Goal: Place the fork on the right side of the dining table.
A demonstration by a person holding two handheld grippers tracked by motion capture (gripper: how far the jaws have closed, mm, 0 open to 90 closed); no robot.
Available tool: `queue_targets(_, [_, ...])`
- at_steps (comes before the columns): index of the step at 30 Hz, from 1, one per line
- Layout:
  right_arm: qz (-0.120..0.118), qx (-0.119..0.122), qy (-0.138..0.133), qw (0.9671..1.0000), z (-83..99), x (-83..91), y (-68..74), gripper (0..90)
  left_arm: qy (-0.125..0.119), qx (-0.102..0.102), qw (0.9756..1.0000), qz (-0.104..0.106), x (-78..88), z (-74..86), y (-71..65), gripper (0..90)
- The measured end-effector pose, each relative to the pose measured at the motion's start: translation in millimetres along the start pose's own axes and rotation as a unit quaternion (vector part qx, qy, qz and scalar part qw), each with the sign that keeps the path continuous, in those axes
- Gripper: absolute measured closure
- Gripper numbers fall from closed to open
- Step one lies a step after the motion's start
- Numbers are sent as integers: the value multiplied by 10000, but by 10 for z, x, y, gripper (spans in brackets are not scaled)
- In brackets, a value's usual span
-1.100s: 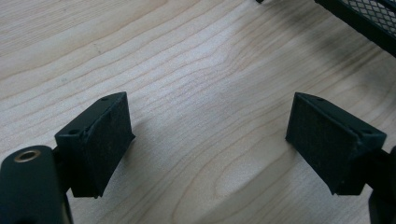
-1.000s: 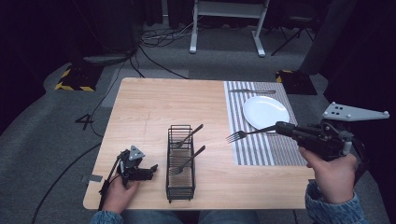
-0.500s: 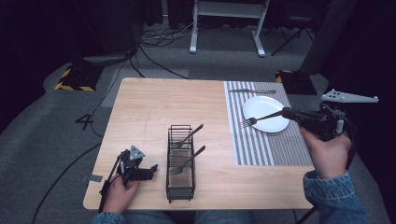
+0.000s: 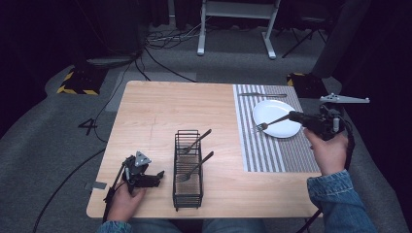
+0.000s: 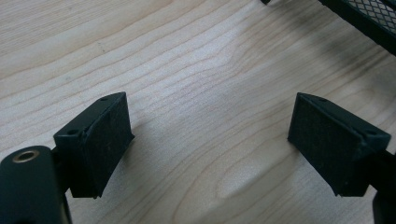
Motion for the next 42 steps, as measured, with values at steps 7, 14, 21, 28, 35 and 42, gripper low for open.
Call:
queue_targets(7, [94, -168, 238, 9995, 155, -165, -139, 868, 19, 10, 10000, -17, 0, -2, 8, 140])
queue_targets(14, [161, -254, 455, 9985, 267, -277, -218, 867, 17, 10, 10000, -14, 0, -2, 7, 140])
queue_targets(21, [189, -372, 623, 9972, 355, -326, -300, 867, 20, 13, 10000, -14, 0, -2, 7, 140])
queue_targets(28, [196, -451, 708, 9963, 384, -371, -340, 866, 21, 13, 10000, -13, 0, -2, 7, 140])
queue_targets(35, [215, -528, 748, 9956, 399, -374, -377, 866, 11, 15, 10000, -16, -1, -2, 6, 139])
queue_targets(42, [223, -542, 788, 9952, 411, -403, -384, 865, 8, 30, 10000, -16, -2, -1, 4, 140])
Point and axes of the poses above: each handheld gripper's, and its own axes: x roughly backward along the jaws, z roughly out of its underside, y roughly to its left, the point moved 4 cm from there along -x, roughly forward along the jaws, and after that the axes turned 6 degrees about -z, right-handed, at the moved point
